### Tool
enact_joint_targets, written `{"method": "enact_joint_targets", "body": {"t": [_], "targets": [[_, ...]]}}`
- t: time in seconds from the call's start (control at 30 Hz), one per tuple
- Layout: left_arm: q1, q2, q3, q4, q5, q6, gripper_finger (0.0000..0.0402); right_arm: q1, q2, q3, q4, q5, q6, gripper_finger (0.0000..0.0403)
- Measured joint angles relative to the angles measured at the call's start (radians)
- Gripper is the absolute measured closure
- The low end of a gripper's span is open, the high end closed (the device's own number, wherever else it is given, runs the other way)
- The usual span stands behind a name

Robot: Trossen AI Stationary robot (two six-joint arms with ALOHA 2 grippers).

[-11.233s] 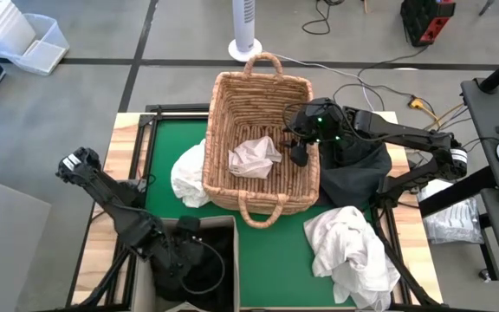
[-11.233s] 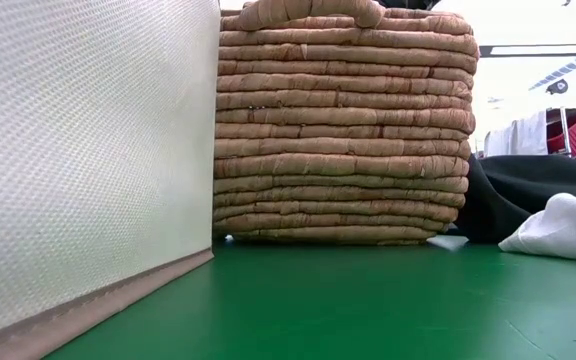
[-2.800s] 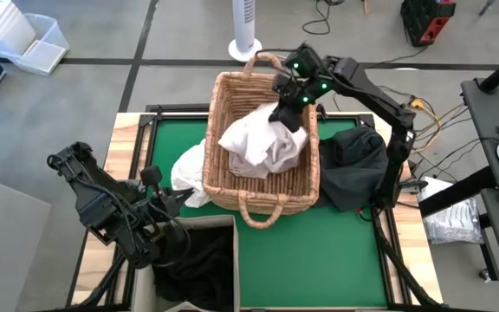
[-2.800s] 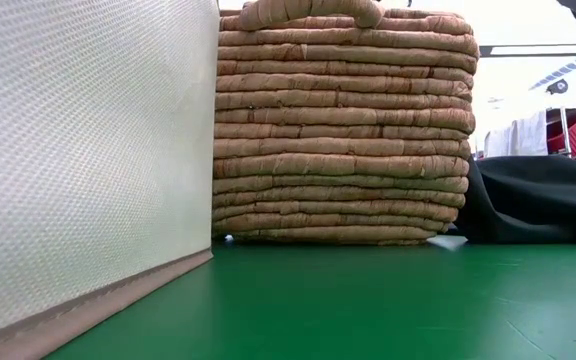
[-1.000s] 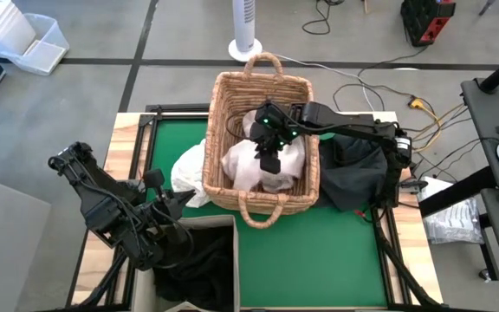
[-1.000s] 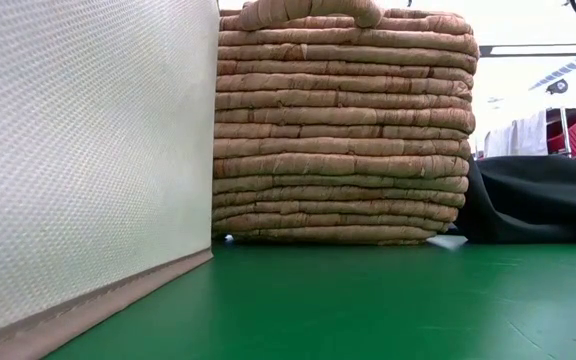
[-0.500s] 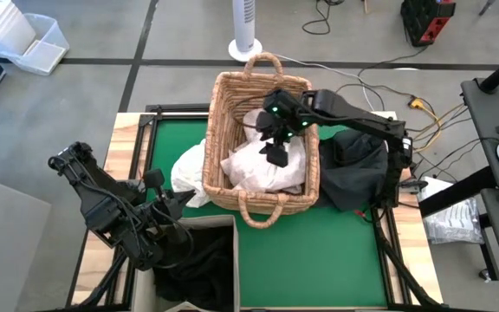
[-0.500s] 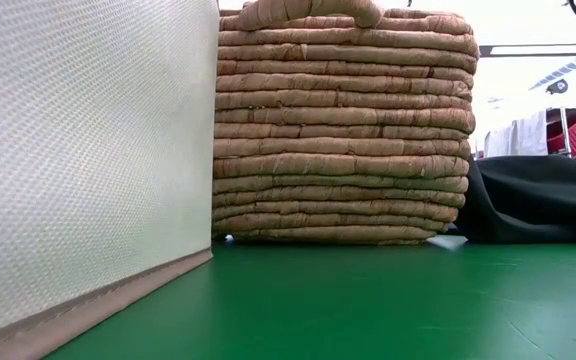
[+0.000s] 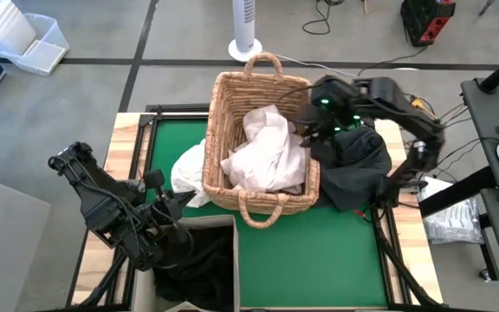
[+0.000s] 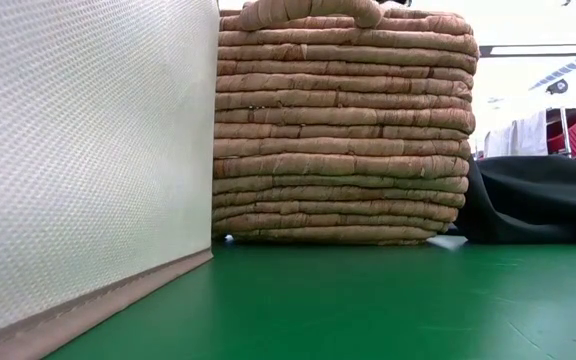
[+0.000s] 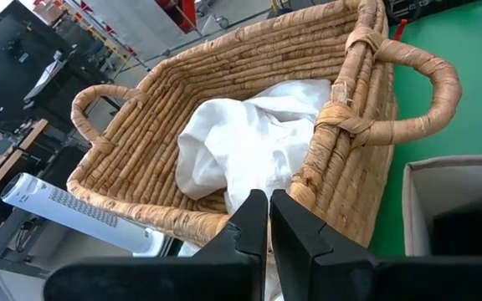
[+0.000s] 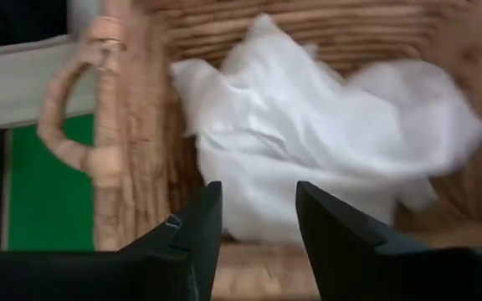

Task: Sort clothes
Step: Put the white shirt into the brown laundry bin

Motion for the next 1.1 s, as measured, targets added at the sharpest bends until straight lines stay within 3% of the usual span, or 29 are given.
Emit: {"method": "enact_joint_targets", "body": {"t": [0.2, 0.4, 0.63, 1.1], "targets": [[0.0, 0.0, 0.0, 0.008, 0.0, 0.0, 0.0401, 0.009, -0.152, -0.094, -0.014, 0.155, 0.114, 0.0275], [0.0, 0.0, -0.001, 0.008, 0.0, 0.0, 0.0401, 0.009, -0.307, -0.246, -0.008, 0.25, 0.26, 0.0264], [0.0, 0.0, -0.001, 0.008, 0.0, 0.0, 0.0401, 0.009, -0.438, -0.473, 0.044, 0.278, 0.373, 0.0243], [0.0, 0.0, -0.001, 0.008, 0.0, 0.0, 0.0401, 0.009, -0.571, -0.887, 0.096, 0.285, 0.501, 0.0224]]}}
